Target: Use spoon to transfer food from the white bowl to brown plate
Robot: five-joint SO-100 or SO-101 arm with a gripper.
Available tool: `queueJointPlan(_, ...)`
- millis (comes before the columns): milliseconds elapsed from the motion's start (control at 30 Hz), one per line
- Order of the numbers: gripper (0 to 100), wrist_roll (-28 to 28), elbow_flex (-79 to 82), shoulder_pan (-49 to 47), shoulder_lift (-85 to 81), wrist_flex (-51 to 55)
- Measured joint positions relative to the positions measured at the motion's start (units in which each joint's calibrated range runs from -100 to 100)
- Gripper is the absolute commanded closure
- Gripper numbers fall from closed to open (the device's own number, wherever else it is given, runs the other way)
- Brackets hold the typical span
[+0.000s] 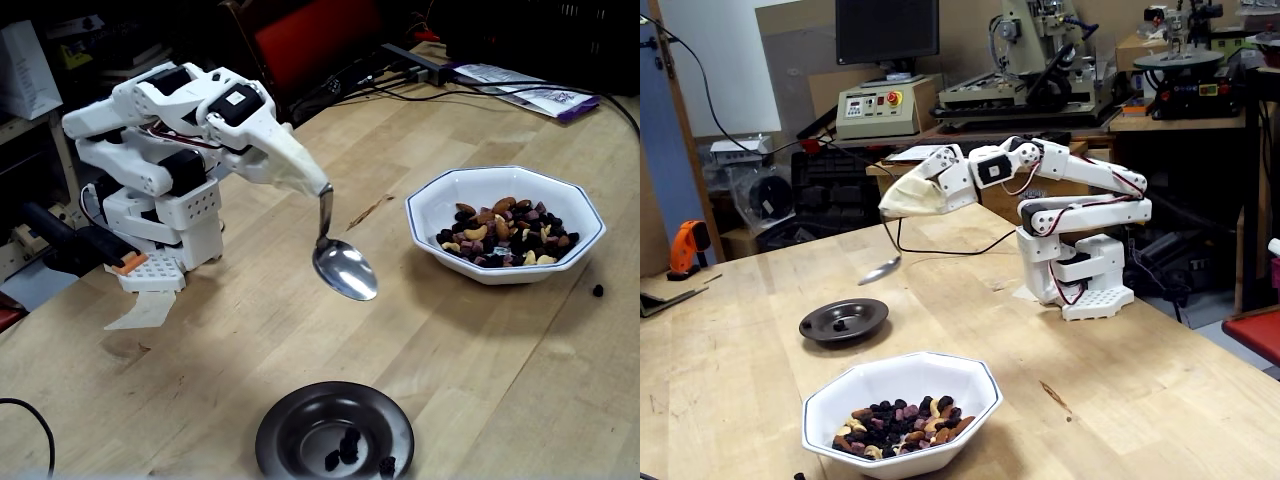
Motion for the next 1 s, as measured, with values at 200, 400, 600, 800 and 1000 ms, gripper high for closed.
queueJointPlan(200, 96, 0.0, -2.78, -3.8, -0.6, 10.68)
queueJointPlan(400, 96, 0.0, -9.09, -8.54, -0.77, 13.73)
queueJointPlan(600, 96, 0.0, -10.61, -11.09, -0.86, 16.14)
queueJointPlan(800, 96, 0.0, -10.77, -11.39, -0.86, 20.39)
queueJointPlan(1000, 96, 0.0, -10.77, -11.39, -0.86, 24.81)
